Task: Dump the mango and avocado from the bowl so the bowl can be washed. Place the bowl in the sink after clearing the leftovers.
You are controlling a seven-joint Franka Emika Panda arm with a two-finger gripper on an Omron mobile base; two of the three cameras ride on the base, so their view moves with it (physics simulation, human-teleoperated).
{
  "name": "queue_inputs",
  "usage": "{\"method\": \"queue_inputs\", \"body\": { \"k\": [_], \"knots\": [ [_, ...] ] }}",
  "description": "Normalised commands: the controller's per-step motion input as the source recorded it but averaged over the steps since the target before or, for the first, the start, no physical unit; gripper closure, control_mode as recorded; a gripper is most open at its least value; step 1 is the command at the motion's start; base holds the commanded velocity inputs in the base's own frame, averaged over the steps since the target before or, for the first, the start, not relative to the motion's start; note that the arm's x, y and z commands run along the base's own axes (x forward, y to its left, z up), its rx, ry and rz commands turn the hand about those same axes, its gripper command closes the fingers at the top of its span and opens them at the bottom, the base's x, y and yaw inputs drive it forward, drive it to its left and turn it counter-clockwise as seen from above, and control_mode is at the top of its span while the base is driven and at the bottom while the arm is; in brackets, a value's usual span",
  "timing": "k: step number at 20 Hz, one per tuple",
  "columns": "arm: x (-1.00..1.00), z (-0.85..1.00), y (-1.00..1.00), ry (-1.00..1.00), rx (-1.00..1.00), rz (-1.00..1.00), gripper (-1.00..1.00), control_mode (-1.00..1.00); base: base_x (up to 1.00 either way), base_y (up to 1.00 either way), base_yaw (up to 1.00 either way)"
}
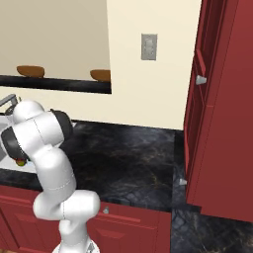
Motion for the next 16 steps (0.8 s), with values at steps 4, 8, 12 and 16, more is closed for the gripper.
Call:
{"method": "queue_inputs", "body": {
  "k": [4,8,12,16],
  "knots": [
    [-0.31,0.69,-0.57,-0.19,0.13,-0.01,1.00,-1.00,0.00,0.00,0.00],
    [-0.30,0.67,-0.62,-0.18,0.22,-0.04,1.00,-1.00,0.00,0.00,0.00],
    [-0.35,0.63,-0.73,-0.16,0.27,-0.04,1.00,-1.00,0.00,0.00,0.00],
    [-0.56,0.58,-0.95,-0.12,0.38,0.00,1.00,-1.00,0.00,0.00,0.00]
  ]
}}
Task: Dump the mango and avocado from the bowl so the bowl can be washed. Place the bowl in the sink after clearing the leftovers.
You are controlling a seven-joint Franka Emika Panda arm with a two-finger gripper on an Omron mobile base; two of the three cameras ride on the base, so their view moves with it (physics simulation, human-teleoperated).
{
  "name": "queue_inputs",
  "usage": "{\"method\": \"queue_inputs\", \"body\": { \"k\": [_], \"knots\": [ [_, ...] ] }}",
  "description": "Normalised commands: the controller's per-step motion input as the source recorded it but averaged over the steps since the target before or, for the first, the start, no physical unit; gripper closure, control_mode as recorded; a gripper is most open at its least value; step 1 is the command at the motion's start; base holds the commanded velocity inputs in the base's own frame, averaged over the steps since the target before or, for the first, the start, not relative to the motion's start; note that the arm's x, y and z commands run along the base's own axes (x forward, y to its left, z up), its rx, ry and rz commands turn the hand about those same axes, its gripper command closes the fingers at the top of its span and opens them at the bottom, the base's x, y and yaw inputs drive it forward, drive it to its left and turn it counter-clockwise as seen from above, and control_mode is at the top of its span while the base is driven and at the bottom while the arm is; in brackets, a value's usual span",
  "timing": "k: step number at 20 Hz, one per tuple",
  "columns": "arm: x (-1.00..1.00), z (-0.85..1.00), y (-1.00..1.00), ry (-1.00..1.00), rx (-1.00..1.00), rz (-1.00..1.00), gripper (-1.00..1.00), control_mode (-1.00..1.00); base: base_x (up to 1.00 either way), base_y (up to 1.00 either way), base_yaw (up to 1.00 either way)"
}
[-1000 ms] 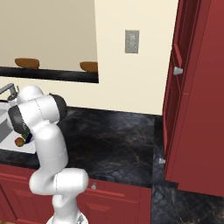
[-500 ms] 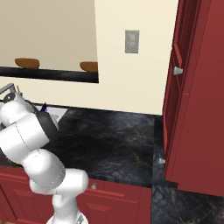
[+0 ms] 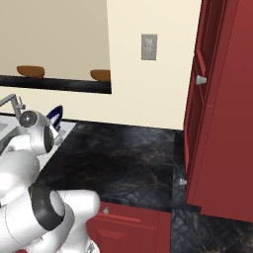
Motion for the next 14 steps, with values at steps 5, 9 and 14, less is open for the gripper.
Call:
{"method": "queue_inputs", "body": {
  "k": [5,9,14],
  "knots": [
    [-0.65,0.59,-1.00,-0.04,0.47,0.00,1.00,-1.00,0.00,0.00,0.00],
    [-0.62,0.61,-0.96,0.02,0.39,-0.02,1.00,-1.00,0.00,0.00,0.00],
    [-0.43,0.46,-0.74,0.16,0.23,-0.12,1.00,-1.00,0.00,0.00,0.00]
  ]
}}
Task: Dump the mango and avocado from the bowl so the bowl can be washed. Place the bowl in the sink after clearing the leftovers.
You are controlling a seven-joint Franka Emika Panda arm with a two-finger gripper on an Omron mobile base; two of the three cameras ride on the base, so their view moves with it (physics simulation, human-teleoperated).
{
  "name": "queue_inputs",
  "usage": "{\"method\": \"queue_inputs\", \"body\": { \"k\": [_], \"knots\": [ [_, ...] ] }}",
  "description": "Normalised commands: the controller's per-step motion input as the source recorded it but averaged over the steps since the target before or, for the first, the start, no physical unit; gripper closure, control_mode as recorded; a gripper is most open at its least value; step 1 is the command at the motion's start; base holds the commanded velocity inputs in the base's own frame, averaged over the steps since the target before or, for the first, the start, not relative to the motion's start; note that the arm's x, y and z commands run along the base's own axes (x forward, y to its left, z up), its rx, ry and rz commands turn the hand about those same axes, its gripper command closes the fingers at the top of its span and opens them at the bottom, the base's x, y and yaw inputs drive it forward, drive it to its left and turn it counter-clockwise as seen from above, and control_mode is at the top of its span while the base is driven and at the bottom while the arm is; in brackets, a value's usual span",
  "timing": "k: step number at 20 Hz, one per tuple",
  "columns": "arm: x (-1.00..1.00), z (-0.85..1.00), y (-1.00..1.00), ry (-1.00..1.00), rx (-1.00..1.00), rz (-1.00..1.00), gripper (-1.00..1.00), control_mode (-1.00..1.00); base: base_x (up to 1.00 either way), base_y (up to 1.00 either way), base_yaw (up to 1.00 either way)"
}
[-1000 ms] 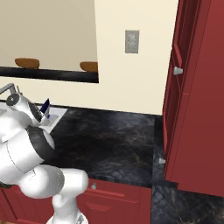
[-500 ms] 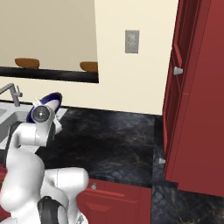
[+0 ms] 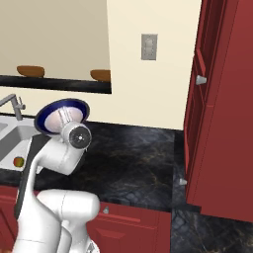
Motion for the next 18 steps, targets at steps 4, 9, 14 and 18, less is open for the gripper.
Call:
{"method": "queue_inputs", "body": {
  "k": [4,9,14,18],
  "knots": [
    [0.01,0.06,-0.10,0.17,0.02,-0.09,1.00,-1.00,0.00,0.00,0.00],
    [0.10,0.00,-0.17,0.38,0.05,-0.05,1.00,-1.00,0.00,0.00,0.00],
    [0.00,0.00,-0.12,0.10,0.08,0.00,1.00,-1.00,0.00,0.00,0.00],
    [-0.22,-0.02,0.00,0.00,0.01,0.00,1.00,-1.00,0.00,0.00,0.00]
  ]
}}
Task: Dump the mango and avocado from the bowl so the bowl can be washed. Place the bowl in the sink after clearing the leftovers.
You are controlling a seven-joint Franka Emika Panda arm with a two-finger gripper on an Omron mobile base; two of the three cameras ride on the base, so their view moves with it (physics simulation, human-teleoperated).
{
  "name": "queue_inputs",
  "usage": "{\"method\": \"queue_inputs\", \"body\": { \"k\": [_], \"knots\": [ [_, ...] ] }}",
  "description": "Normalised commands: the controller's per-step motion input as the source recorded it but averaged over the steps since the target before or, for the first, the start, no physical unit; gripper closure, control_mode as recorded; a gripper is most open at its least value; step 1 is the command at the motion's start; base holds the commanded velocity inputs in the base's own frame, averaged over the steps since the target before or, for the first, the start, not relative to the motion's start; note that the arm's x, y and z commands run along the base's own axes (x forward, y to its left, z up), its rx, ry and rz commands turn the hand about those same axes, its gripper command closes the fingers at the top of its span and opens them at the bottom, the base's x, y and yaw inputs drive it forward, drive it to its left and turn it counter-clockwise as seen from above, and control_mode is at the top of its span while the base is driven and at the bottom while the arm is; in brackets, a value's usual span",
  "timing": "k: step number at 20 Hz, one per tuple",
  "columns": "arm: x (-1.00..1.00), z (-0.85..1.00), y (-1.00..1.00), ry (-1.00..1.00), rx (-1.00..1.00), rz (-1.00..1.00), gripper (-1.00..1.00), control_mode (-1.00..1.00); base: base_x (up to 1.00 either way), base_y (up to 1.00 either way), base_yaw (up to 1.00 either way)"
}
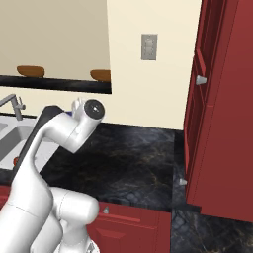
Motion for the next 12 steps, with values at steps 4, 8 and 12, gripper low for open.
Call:
{"method": "queue_inputs", "body": {
  "k": [4,8,12],
  "knots": [
    [-0.16,-0.01,0.00,0.00,0.00,0.00,1.00,1.00,-0.62,0.03,0.00],
    [0.00,0.00,0.00,0.00,0.00,0.00,1.00,1.00,-0.87,0.17,0.00],
    [0.00,0.00,0.00,0.00,0.00,0.00,1.00,1.00,-0.59,0.58,0.01]
  ]
}}
